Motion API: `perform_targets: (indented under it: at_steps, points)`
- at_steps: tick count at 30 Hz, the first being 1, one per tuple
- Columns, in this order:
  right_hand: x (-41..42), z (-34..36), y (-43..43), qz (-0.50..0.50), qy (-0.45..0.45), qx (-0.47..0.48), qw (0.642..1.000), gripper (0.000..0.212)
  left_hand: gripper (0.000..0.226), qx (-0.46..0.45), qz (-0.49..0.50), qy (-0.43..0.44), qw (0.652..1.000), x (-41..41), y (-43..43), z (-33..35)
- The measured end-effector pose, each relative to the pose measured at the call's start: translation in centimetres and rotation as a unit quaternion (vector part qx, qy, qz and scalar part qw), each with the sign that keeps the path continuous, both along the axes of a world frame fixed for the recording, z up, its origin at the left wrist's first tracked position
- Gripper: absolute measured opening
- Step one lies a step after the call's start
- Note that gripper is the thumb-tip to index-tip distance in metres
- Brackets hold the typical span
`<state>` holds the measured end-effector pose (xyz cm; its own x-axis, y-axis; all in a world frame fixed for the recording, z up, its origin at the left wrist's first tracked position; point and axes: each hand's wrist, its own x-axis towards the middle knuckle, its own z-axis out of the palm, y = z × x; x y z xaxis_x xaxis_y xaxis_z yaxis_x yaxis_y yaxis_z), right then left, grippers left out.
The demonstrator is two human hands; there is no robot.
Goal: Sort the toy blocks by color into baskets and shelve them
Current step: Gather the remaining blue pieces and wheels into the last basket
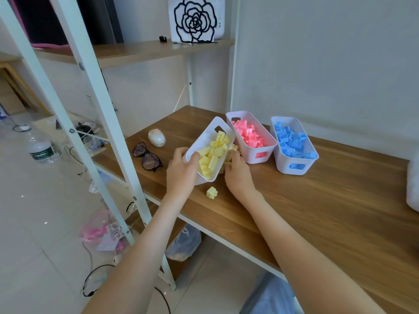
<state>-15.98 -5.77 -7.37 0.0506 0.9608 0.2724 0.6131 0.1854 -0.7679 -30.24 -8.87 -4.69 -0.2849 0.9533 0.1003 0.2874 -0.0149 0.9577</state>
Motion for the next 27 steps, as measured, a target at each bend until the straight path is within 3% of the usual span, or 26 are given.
perform_targets:
  at_steps: [5, 12, 15, 18, 24, 27]
  points:
    - [-1.0, 2.1, -0.3, -0.052, 0.078, 0.089, 0.992, 0.029, 0.034, -0.020, 0.015, -0.081, 0.996, 0.3, -0.3, 0.1]
    - [-3.0, 3.3, 0.0, 0.110, -0.047, 0.060, 0.991, 0.032, 0.022, -0.027, 0.035, -0.072, 0.996, 0.4, 0.0, 0.1]
    - [-2.7, 3.2, 0.4, 0.033, 0.006, 0.153, 0.988, 0.028, 0.024, -0.032, 0.084, -0.066, 0.994, 0.0, 0.3, 0.1]
    - [-1.3, 2.6, 0.8, -0.056, 0.047, 0.125, 0.990, 0.035, 0.031, -0.028, 0.125, -0.072, 0.989, 0.3, 0.6, -0.1]
    - [-0.6, 0.0, 1.1, -0.007, -0.095, 0.012, 0.995, 0.076, 0.033, -0.029, 0.175, -0.019, 0.984, -0.4, 2.0, -1.6]
    - [-0.8, -0.7, 1.7, 0.041, -0.199, -0.045, 0.978, 0.064, 0.029, 0.012, 0.173, -0.050, 0.984, -0.4, 2.0, -2.1]
